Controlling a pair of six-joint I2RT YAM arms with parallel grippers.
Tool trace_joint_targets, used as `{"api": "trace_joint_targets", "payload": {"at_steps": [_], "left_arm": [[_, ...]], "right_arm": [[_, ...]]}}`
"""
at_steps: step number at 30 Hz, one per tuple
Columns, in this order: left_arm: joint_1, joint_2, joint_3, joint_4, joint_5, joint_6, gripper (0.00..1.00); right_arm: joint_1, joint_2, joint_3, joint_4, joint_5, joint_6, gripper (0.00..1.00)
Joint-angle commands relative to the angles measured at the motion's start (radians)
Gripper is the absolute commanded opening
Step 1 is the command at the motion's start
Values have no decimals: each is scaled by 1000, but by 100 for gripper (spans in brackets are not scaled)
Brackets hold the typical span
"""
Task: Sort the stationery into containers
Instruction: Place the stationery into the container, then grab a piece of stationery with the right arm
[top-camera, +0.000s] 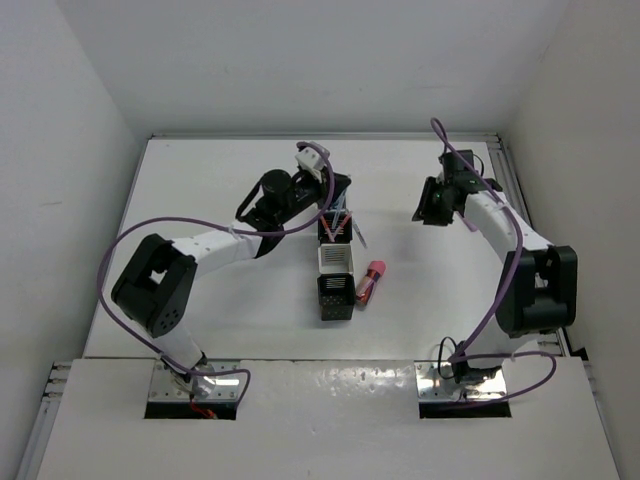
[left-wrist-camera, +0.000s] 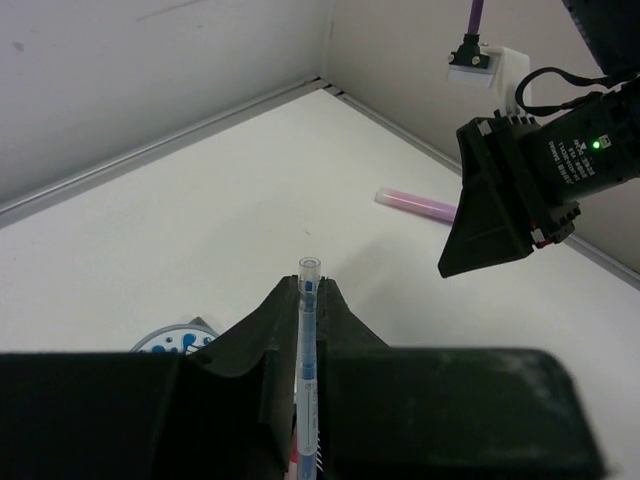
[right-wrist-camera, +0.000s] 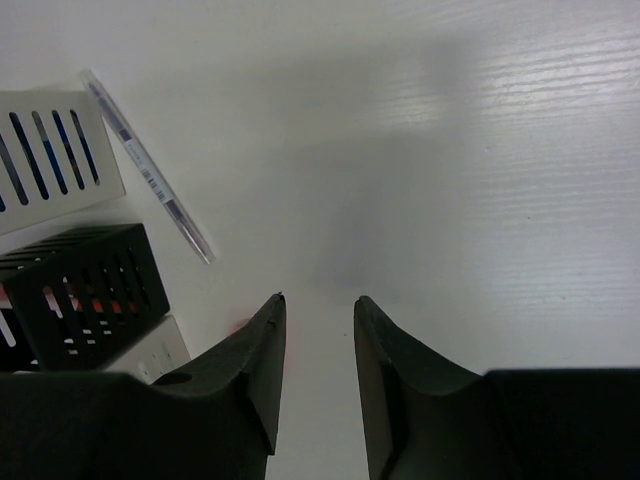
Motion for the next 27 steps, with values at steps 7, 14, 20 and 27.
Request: {"api": "trace_joint_targets", "payload": {"at_steps": [7,14,20,27], "left_arm": [[-2,-64,-33,24,-32,-22,49],[25,-149,7,-174,-59,-24,65],[112,-293,64,-323,-67,-15,67],[236,-382,44,-441,-70,-31,67]], "right_arm": [[28,62,36,43,-49,-36,37],[145,181,112,79,55,-21,37],[262,298,200,96,112,-7,37],[321,396,270,108,144,39,37]]}}
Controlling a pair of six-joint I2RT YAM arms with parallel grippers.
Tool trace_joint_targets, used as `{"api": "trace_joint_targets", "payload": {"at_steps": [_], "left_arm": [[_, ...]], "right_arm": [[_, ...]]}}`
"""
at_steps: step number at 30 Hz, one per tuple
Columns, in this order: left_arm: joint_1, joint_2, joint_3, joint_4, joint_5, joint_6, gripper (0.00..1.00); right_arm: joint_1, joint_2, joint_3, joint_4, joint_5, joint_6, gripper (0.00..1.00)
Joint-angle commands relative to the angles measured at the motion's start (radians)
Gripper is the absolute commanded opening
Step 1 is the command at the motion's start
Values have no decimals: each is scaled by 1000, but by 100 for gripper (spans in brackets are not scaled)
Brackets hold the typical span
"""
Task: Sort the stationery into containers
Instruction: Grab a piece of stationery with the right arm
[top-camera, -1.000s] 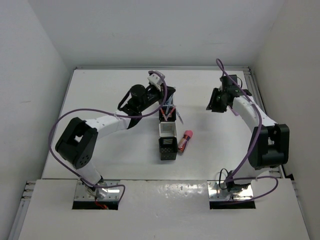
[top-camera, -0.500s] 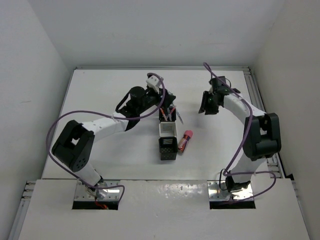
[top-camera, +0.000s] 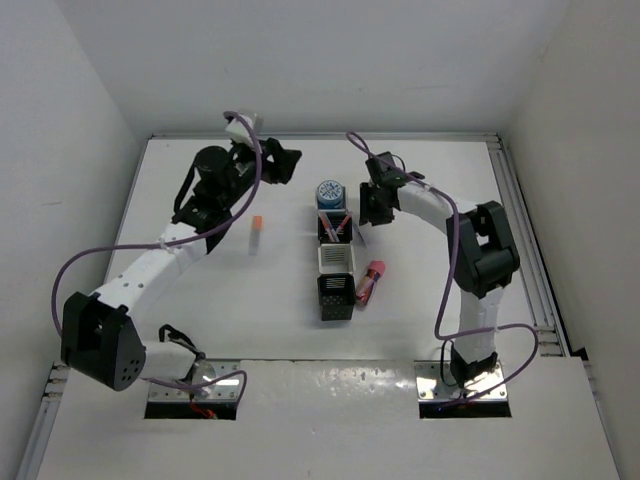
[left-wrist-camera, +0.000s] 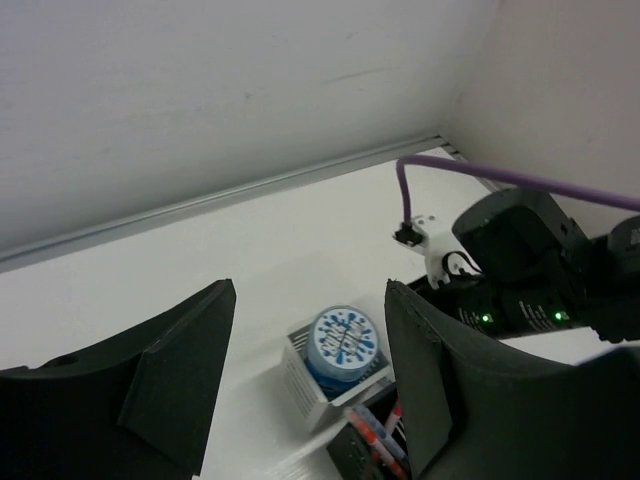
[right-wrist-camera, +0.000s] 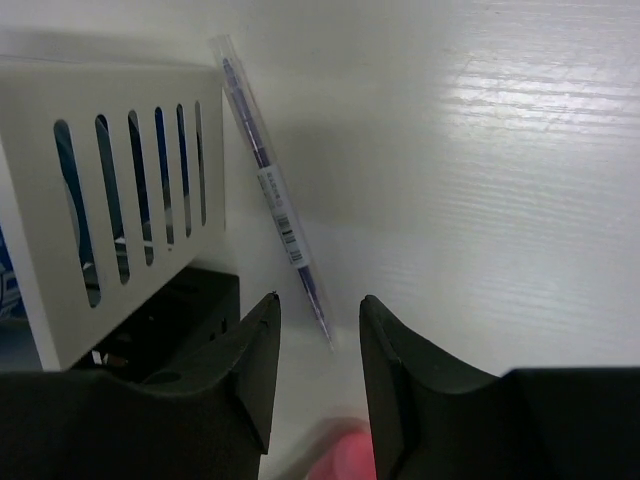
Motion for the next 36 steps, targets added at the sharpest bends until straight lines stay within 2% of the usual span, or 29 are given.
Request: {"api": "trace_joint_targets", "payload": {"at_steps": [1,9,15,18,19,20,23,29,36], "left_arm": [[57,-42,7,-61,-5,-27,67],[129,-56,-4,-71,21,-72,67],[152,-55,-7,-57,34,-80,66],[160,-48,-4,-51,39,-83,66],[160,-47,-2,-51,41,-86,66],[161,-47,-1,-49,42,-84,66],[168,-47,2,-52,44,-76,66],[183,-59,-4,-86,64,-43,66],[197,-93,-1,-179,93,32,66]], "right_arm": [[30,35,56,25,48,38,37],[60,98,72,1,93,85,39],[59,118,52,-22,143,91,34],[47,130,55,-56,177,94,28],[42,137,58,-79,179,94,23],[33,141,60,-93,180,91,13],[-5,151,73,-151,169,75,1],[-116,70,-20,-200,133,-9,0],[-180,-50,-138,-304,93,-129,0]]}}
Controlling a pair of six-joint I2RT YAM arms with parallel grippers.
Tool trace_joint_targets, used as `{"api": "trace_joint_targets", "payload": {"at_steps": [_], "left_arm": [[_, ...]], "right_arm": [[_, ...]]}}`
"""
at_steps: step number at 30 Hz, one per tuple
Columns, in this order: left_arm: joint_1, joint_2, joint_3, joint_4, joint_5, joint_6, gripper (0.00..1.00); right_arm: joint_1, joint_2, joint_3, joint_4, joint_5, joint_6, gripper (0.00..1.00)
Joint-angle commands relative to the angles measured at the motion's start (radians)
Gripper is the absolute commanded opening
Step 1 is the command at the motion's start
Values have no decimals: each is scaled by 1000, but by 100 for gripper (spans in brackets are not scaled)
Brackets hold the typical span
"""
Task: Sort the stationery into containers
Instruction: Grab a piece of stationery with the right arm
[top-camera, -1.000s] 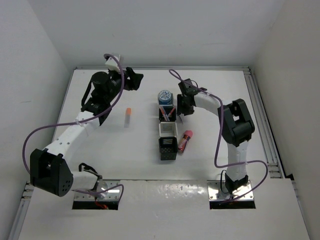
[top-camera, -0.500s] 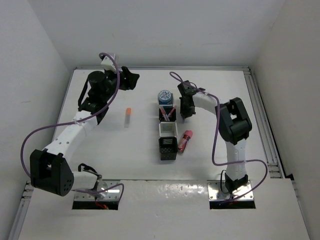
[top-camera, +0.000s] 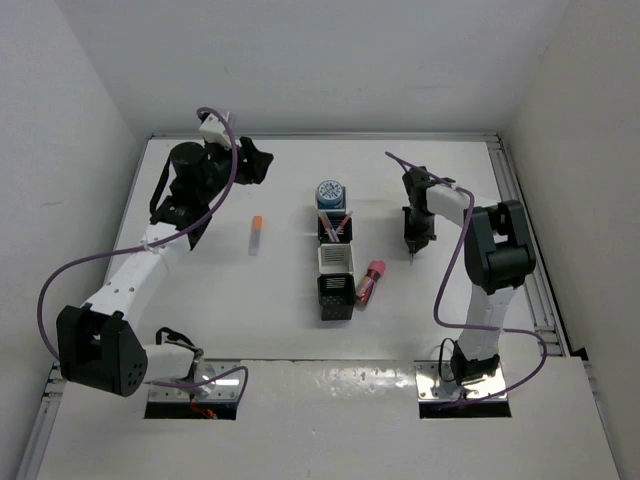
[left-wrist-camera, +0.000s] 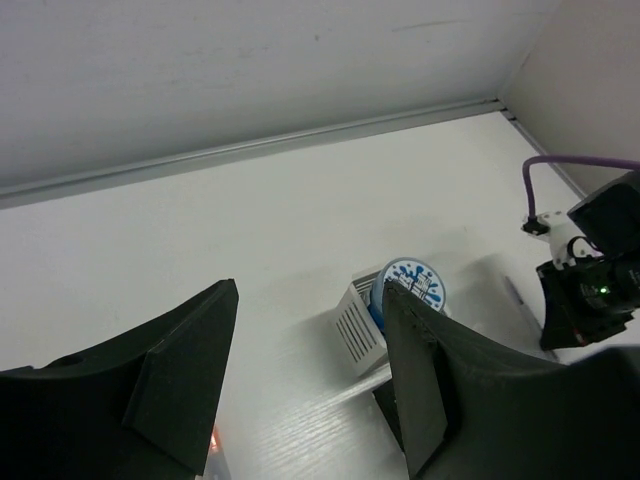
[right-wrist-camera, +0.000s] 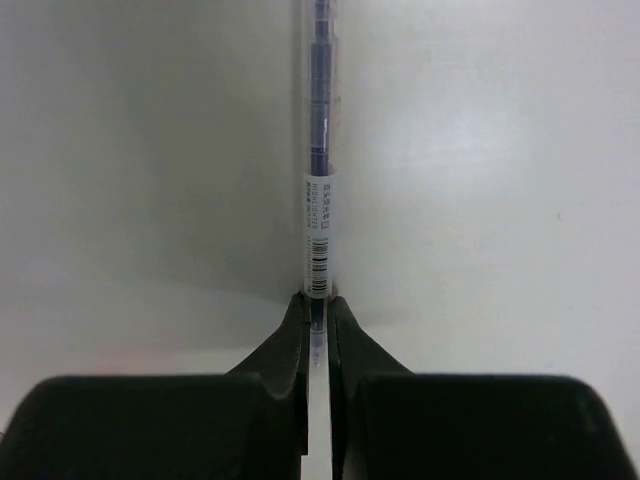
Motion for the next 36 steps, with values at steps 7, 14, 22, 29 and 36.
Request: {"api": "trace_joint_targets", "payload": {"at_steps": [7,14,22,29,36], "left_arm": [[39,-64,-7,-74,15,48,66],[49,-66,-4,-84,25,54,67],[51,-52,-1,-88,16,65,66],[49,-23,14,-89,-4,71,67],[55,-23,17,-106,-18,95,67]], "right_arm": [[-13,-36,-75,-164,-86,-16,20],[-44,62,78,-246,-109,-40,31],[-90,169,265,-307,-95,-105,30],[-103,269,367,-299,-77,-136,29],[-110,320,428,-299,-66,-146,24]]}}
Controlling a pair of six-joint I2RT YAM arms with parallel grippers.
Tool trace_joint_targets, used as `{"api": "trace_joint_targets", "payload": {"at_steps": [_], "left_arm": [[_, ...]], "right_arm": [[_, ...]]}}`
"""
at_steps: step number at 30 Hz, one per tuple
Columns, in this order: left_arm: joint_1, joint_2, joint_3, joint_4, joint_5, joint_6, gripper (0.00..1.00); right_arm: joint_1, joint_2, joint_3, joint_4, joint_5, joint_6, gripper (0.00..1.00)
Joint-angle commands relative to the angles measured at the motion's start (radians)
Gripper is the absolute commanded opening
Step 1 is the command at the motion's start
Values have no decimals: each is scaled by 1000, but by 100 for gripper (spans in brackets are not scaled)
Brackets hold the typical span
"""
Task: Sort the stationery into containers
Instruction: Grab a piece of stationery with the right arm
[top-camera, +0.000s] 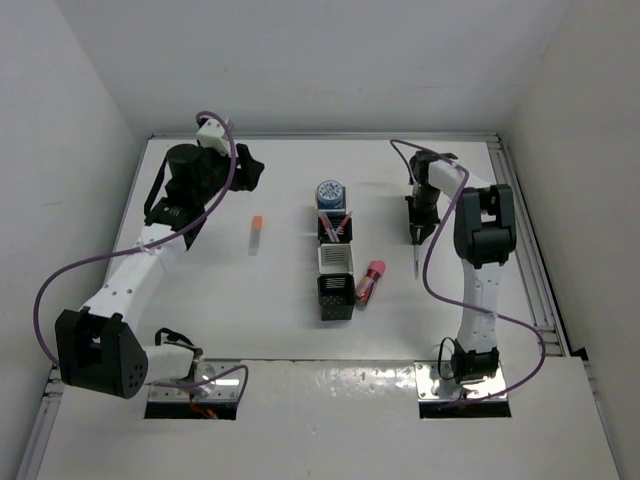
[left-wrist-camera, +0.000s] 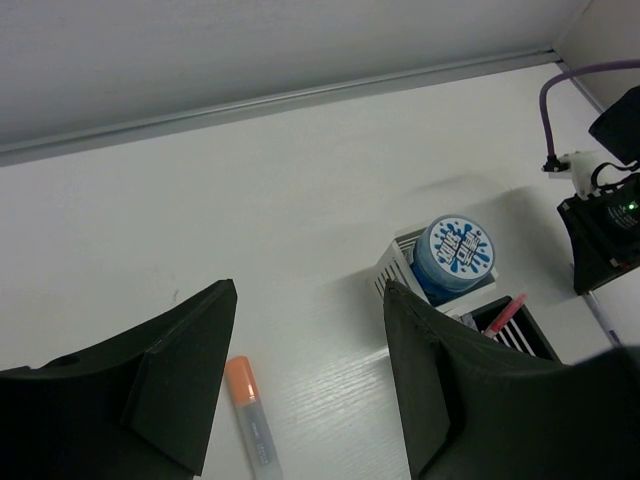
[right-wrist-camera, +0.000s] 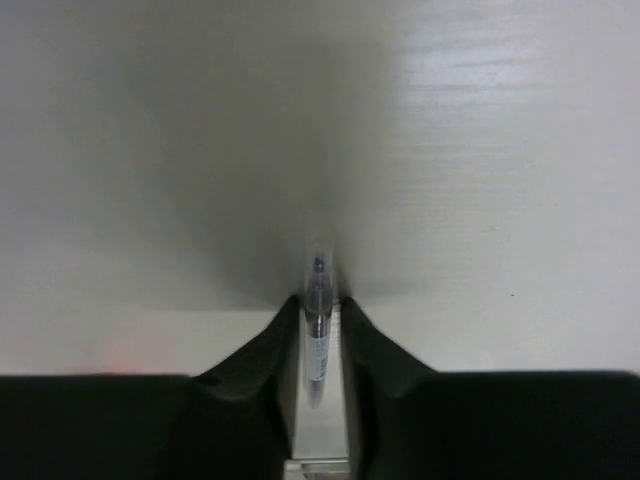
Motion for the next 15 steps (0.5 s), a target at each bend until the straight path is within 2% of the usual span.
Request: {"api": "trace_joint_targets", "payload": {"at_steps": [1,4,8,11,15], "left_arm": [[13,-4,23,17,-16,16,67],[16,-5,26,6,-30,0,67],[39,-28,17,17,-42,-51,67],[63,-56,15,28,-45,-79,66],[112,-71,39,-3,-1,-129,65]], "right_arm": [[-6,47,33,36,26,-20,18],[-7,37,22,29,6,-26,0],[-3,-38,25,43,-43,-21,0],[0,-134,92,91,-93,-26,0],[20,-338,133,279,-136,2,0]]}}
